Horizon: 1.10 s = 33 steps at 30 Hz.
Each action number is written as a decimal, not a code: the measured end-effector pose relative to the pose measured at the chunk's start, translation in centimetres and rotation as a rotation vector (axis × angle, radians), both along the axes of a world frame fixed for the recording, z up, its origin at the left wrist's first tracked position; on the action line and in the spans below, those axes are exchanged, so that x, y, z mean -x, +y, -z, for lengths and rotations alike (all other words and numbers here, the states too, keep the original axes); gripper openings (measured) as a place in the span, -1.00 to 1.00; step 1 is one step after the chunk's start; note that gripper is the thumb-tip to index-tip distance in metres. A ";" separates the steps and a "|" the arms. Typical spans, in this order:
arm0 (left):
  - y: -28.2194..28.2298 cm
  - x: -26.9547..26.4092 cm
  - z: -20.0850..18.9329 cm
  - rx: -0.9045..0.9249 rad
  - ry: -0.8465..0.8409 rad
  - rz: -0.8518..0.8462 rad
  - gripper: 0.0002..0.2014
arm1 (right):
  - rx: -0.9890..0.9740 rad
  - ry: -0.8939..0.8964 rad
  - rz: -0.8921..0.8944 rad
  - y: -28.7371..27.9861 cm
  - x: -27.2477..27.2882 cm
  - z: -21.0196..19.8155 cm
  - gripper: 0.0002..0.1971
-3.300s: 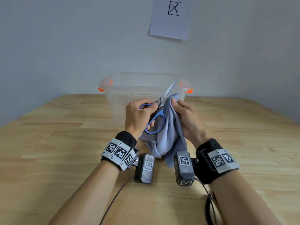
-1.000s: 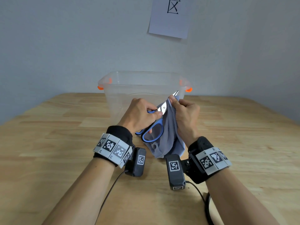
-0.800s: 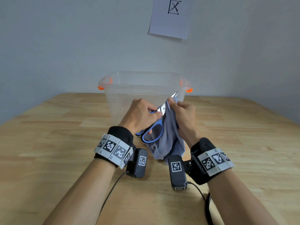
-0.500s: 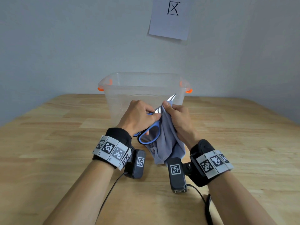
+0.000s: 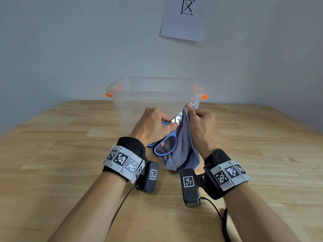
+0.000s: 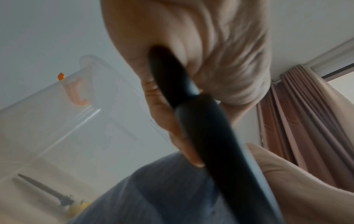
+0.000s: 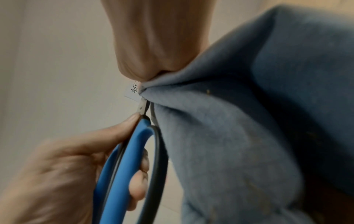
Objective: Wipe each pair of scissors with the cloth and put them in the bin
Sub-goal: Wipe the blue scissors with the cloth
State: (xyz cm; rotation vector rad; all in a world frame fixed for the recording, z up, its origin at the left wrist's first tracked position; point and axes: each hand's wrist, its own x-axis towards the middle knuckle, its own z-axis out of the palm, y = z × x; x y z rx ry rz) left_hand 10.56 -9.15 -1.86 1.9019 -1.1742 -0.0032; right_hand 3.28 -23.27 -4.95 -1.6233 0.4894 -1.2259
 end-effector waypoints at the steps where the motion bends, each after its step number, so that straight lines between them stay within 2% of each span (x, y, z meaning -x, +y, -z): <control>1: 0.0 0.0 0.0 -0.002 -0.005 -0.001 -0.64 | -0.003 0.001 0.015 -0.1 0.0 0.0 -0.34; 5: 0.0 0.1 0.0 -0.028 -0.016 -0.001 -0.64 | -0.033 -0.004 0.028 -0.3 0.0 0.1 -0.30; 8: -0.1 0.1 0.0 -0.024 -0.010 -0.003 -0.65 | -0.057 -0.029 0.006 -0.4 0.0 0.2 -0.38; 14: 0.0 -0.1 0.0 -0.016 0.003 -0.033 -0.70 | -0.115 0.043 -0.172 -0.1 -0.1 0.4 -0.45; 18: 0.3 -0.5 -0.1 -0.001 -0.010 -0.074 -0.63 | -0.092 0.099 -0.258 0.6 -0.4 0.4 -0.49; 24: 0.6 -0.1 -0.3 0.000 0.003 -0.032 -0.66 | 0.103 0.159 -0.076 0.5 0.0 -0.2 -0.39; 30: 0.2 0.2 -0.1 -0.015 -0.056 0.003 -0.60 | 0.110 0.142 0.063 -0.2 0.2 -0.3 -0.37; 33: 0.0 0.2 0.0 -0.028 -0.092 0.002 -0.58 | 0.072 0.134 0.075 -0.4 0.3 -0.4 -0.37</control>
